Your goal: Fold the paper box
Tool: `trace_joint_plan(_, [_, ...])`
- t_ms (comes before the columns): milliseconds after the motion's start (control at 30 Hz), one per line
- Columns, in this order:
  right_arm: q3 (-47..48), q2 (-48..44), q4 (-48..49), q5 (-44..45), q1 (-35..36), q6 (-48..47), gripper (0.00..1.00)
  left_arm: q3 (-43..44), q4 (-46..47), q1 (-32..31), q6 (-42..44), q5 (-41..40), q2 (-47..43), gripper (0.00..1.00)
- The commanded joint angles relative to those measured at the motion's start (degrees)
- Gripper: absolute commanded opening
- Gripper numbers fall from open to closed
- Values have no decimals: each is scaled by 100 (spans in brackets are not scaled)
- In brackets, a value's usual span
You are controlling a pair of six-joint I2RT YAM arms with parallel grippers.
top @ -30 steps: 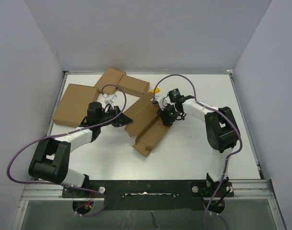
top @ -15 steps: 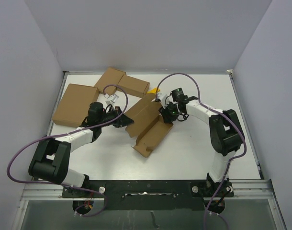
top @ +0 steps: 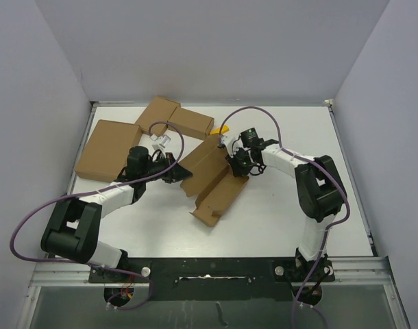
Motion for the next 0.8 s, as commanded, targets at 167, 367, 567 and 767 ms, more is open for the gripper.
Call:
trace_joint_plan(167, [126, -23, -49, -77, -4, -136, 14, 176, 230, -11, 106, 132, -210, 0])
trace_joint_plan(367, [95, -289, -130, -411, -38, -289, 35, 159, 208, -11, 121, 104, -254, 0])
trace_joint_plan(567, [56, -423, -195, -287, -76, -407, 35, 159, 177, -13, 128, 84, -248, 0])
trace_joint_plan(767, [63, -387, -324, -55, -76, -564, 35, 157, 142, 1, 140, 48, -270, 0])
